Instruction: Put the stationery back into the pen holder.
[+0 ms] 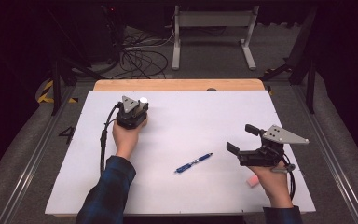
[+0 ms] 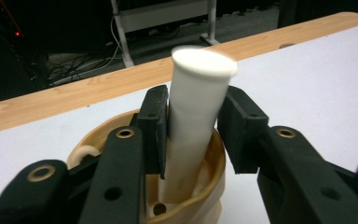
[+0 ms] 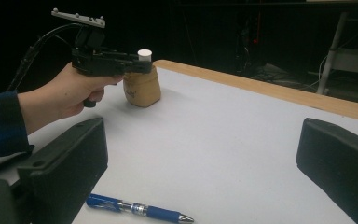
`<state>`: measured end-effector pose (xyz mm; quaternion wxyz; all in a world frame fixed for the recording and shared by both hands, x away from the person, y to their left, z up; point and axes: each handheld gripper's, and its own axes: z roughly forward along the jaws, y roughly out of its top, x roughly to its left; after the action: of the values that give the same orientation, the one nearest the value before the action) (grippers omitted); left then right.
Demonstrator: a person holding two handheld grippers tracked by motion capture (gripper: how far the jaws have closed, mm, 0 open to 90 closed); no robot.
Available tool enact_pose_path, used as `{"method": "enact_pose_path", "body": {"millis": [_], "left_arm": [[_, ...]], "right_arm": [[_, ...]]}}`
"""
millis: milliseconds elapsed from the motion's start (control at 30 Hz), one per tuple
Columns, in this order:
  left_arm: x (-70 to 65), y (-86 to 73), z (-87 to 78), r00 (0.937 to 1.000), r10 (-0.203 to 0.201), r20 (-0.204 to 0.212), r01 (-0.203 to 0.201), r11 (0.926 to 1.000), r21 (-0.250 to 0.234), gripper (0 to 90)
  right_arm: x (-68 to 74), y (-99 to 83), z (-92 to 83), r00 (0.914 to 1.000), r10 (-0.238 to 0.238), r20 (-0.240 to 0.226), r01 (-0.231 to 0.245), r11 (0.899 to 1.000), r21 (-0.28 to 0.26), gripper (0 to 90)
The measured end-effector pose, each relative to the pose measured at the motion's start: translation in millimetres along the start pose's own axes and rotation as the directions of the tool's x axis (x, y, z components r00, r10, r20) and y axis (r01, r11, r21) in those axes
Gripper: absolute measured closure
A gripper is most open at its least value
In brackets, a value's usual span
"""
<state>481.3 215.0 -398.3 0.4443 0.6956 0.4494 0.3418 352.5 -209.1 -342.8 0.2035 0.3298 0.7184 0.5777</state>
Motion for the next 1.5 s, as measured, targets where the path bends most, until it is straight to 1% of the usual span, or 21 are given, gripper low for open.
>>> {"method": "enact_pose_path", "body": {"millis": [33, 67, 200, 333, 400, 467, 567, 633, 767, 833, 867, 933, 1000, 1067, 1133, 1167, 1200, 1233, 1367, 1400, 1500], "left_arm": [[-0.8, 0.4, -1.2, 1.0000, -0.001, 0.001, 0.001, 1.0000, -0.003, 60.9], [-1.1, 1.5, -2.3, 0.9999, 0.005, -0.009, -0.005, 0.9999, -0.010, 57.7], [-3.1, 5.5, -7.2, 1.0000, 0.000, -0.006, 0.000, 0.9996, -0.029, 48.6], [-7.1, 8.4, -13.5, 0.9999, 0.003, 0.012, -0.003, 0.9984, -0.057, 40.1], [-10.9, 8.3, -18.0, 0.9993, 0.012, 0.035, -0.009, 0.9974, -0.071, 38.2], [-14.5, 7.8, -21.0, 0.9977, 0.028, 0.062, -0.024, 0.9973, -0.069, 35.8], [-19.9, 6.0, -25.1, 0.9936, 0.043, 0.104, -0.036, 0.9970, -0.069, 32.7], [-22.9, 5.5, -27.3, 0.9884, 0.038, 0.147, -0.028, 0.9974, -0.067, 29.2], [-30.0, 6.4, -31.4, 0.9749, 0.050, 0.217, -0.038, 0.9975, -0.059, 22.7], [-34.8, 7.5, -33.8, 0.9625, 0.054, 0.266, -0.041, 0.9976, -0.056, 20.9], [-36.6, 7.7, -34.4, 0.9586, 0.054, 0.279, -0.040, 0.9976, -0.057, 20.2], [-43.4, 8.4, -36.3, 0.9447, 0.059, 0.323, -0.046, 0.9978, -0.047, 17.5], [-50.0, 9.0, -37.9, 0.9334, 0.087, 0.348, -0.074, 0.9960, -0.049, 16.4], [-55.8, 9.6, -39.0, 0.9244, 0.096, 0.369, -0.084, 0.9953, -0.048, 14.7], [-60.6, 9.6, -38.8, 0.9085, 0.094, 0.407, -0.085, 0.9956, -0.040, 13.1], [-62.9, 9.2, -38.8, 0.8972, 0.088, 0.433, -0.083, 0.9961, -0.030, 13.0], [-65.4, 8.8, -38.8, 0.8878, 0.082, 0.453, -0.081, 0.9965, -0.022, 12.2], [-67.2, 8.7, -38.6, 0.8808, 0.087, 0.465, -0.087, 0.9959, -0.021, 11.3], [-76.7, 8.5, -39.7, 0.8622, 0.105, 0.496, -0.110, 0.9937, -0.019, 11.3], [-78.7, 8.4, -39.9, 0.8604, 0.110, 0.498, -0.119, 0.9928, -0.013, 11.1], [-84.1, 6.9, -39.8, 0.8504, 0.107, 0.515, -0.131, 0.9914, 0.010, 10.4]], "right_arm": [[0.1, 0.0, 0.1, 1.0000, -0.001, -0.001, 0.001, 1.000, 0.000, 2.5], [0.0, -0.1, 0.4, 1.0000, -0.002, -0.002, 0.002, 1.000, -0.001, 2.5], [0.2, -0.2, 0.9, 1.0000, -0.002, -0.002, 0.002, 1.000, 0.001, 2.5], [0.1, -0.3, 1.0, 1.0000, -0.004, -0.002, 0.004, 1.000, 0.001, 2.5], [-0.2, -0.4, 0.9, 1.0000, -0.003, -0.001, 0.003, 1.000, 0.002, 2.5], [-0.4, -0.4, 0.9, 1.0000, -0.002, 0.002, 0.002, 1.000, 0.001, 2.0], [-0.9, -0.5, 0.9, 1.0000, 0.002, 0.006, -0.002, 1.000, -0.002, 0.6], [-1.1, -0.3, 0.6, 1.0000, 0.003, 0.007, -0.003, 1.000, -0.006, 0.3], [-1.5, 0.2, -0.1, 1.0000, 0.006, 0.004, -0.006, 1.000, -0.015, 0.0], [-1.5, 0.4, -0.2, 1.0000, 0.005, 0.005, -0.005, 1.000, -0.018, 0.0], [-1.9, 0.5, -0.1, 1.0000, 0.002, 0.008, -0.002, 1.000, -0.018, 0.0], [-2.4, 0.4, -0.2, 1.0000, 0.002, 0.009, -0.002, 1.000, -0.015, 0.0], [-2.8, 0.5, -0.3, 0.9999, 0.001, 0.011, 0.000, 1.000, -0.013, 0.0], [-3.3, 0.7, -0.9, 1.0000, 0.002, 0.007, -0.002, 1.000, -0.013, 0.0], [-3.5, 0.9, -1.8, 1.0000, 0.004, 0.009, -0.004, 1.000, -0.016, 0.0], [-3.8, 1.1, -2.1, 1.0000, 0.003, 0.009, -0.003, 1.000, -0.019, 0.0], [-4.1, 1.2, -2.5, 0.9999, 0.000, 0.011, 0.000, 1.000, -0.022, 0.0], [-4.1, 1.4, -2.9, 0.9999, 0.001, 0.012, 0.000, 1.000, -0.022, 0.0], [-5.0, 1.8, -4.3, 0.9998, 0.000, 0.018, 0.001, 1.000, -0.022, 0.0], [-5.2, 1.9, -4.4, 0.9998, -0.001, 0.019, 0.001, 1.000, -0.024, 0.0], [-5.6, 2.2, -4.2, 0.9998, 0.001, 0.018, 0.000, 1.000, -0.024, 0.0]]}}
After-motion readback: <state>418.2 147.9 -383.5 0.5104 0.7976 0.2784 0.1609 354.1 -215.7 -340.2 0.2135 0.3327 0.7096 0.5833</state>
